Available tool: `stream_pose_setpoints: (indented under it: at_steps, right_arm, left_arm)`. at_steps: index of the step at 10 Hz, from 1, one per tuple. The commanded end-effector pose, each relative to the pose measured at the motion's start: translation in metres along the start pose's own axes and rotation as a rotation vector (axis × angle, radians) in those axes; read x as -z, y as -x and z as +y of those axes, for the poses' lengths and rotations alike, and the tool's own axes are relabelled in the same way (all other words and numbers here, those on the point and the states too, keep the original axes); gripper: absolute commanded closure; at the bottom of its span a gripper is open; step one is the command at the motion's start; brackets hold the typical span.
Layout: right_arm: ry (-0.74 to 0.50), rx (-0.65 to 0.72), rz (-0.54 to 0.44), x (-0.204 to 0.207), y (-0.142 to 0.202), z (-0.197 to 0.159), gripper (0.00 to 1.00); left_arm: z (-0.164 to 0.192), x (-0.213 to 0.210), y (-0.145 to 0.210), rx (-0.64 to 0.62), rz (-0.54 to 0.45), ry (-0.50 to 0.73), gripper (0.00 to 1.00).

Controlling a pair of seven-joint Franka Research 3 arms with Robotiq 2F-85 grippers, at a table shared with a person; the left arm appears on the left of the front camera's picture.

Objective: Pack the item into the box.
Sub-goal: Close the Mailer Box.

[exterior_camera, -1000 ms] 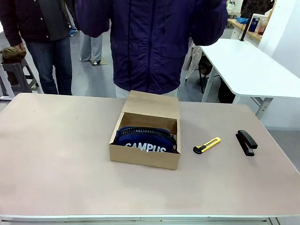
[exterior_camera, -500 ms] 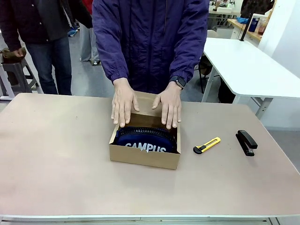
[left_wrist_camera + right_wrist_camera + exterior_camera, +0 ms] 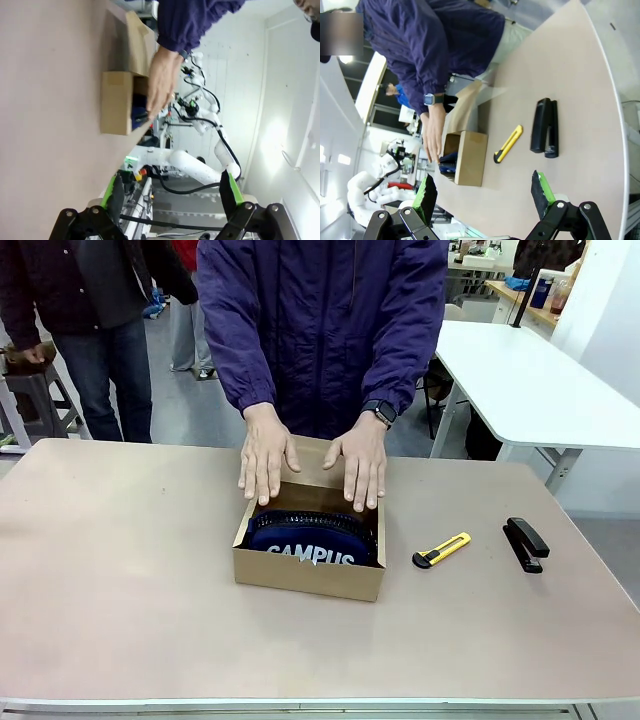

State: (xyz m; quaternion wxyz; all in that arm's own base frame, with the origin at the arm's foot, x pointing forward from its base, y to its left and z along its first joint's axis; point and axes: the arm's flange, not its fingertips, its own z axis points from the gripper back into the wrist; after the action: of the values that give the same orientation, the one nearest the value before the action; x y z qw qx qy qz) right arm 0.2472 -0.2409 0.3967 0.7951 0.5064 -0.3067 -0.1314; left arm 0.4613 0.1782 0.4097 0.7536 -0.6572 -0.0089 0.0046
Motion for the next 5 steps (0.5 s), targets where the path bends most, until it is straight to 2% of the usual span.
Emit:
stream_pose_setpoints:
  at_steps: [1,3,5]
  right_arm:
    - [0.009,-0.029,0.034,0.045,0.021,0.066,0.0]
    - [0.027,-0.055,0.123,0.097,0.037,0.096,0.0]
    - [0.033,-0.106,0.208,0.15,0.06,0.108,0.0]
  left_arm:
    - [-0.037,0.069,-0.002,-0.041,0.075,0.077,0.0]
    - [-0.052,0.132,-0.009,-0.061,0.168,0.069,0.0]
    - [-0.052,0.176,-0.011,-0.05,0.187,-0.005,0.0]
